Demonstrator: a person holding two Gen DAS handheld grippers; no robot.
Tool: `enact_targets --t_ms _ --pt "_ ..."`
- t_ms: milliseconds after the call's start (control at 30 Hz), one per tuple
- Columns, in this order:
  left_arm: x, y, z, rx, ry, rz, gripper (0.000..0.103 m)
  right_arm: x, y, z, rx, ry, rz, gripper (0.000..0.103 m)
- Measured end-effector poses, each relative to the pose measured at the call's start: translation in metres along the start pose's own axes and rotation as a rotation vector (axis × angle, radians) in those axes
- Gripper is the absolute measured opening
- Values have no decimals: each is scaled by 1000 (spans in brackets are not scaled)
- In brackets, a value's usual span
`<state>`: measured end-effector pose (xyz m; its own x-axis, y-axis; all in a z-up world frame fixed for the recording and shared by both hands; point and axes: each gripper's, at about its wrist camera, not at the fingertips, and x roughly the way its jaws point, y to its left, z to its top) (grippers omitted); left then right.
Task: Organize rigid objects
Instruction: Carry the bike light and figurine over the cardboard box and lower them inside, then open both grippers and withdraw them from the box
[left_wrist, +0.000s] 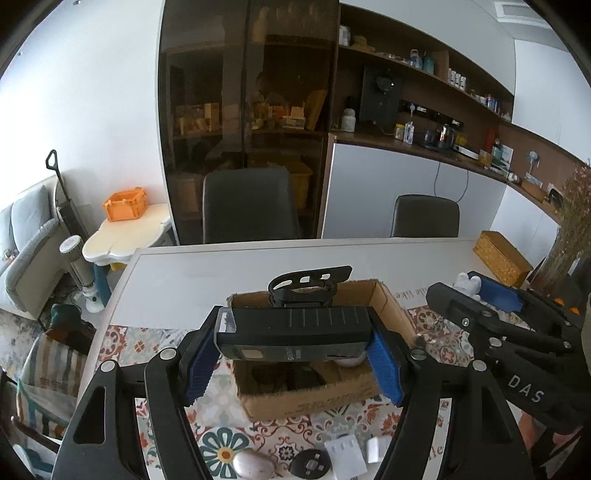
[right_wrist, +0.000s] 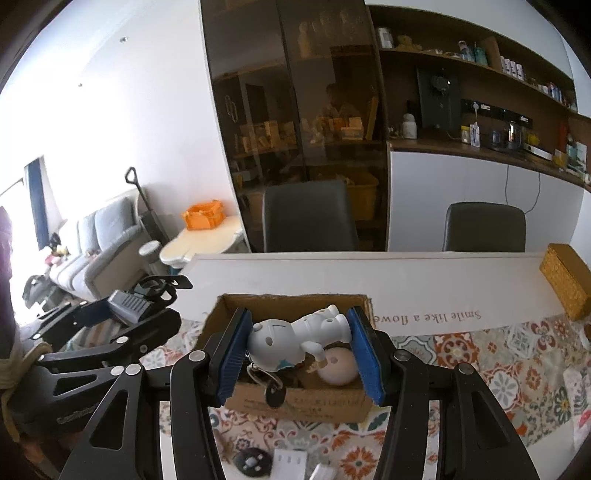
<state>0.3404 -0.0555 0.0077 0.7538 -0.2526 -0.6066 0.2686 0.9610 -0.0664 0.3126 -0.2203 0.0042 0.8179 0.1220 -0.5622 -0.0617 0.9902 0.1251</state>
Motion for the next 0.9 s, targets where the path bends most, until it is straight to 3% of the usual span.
enact_targets --t_ms 267,533,600,733,800,833,900 --pt "32 0 20 28 60 0 72 33 -7 24 1 79 -33 54" --pt "54 0 27 53 103 67 76 68 -19 30 45 185 -19 54" --pt "55 5 26 39 109 96 90 73 -20 30 55 200 -4 54" --pt "51 17 20 18 104 196 102 80 -18 30 47 223 2 54" --pt "50 24 16 -5 111 222 102 82 -13 30 30 231 -2 54" --pt "50 28 14 -14 119 227 102 84 -11 30 24 239 -3 56" --pt "47 34 9 -26 127 231 102 83 -7 31 18 240 -27 70"
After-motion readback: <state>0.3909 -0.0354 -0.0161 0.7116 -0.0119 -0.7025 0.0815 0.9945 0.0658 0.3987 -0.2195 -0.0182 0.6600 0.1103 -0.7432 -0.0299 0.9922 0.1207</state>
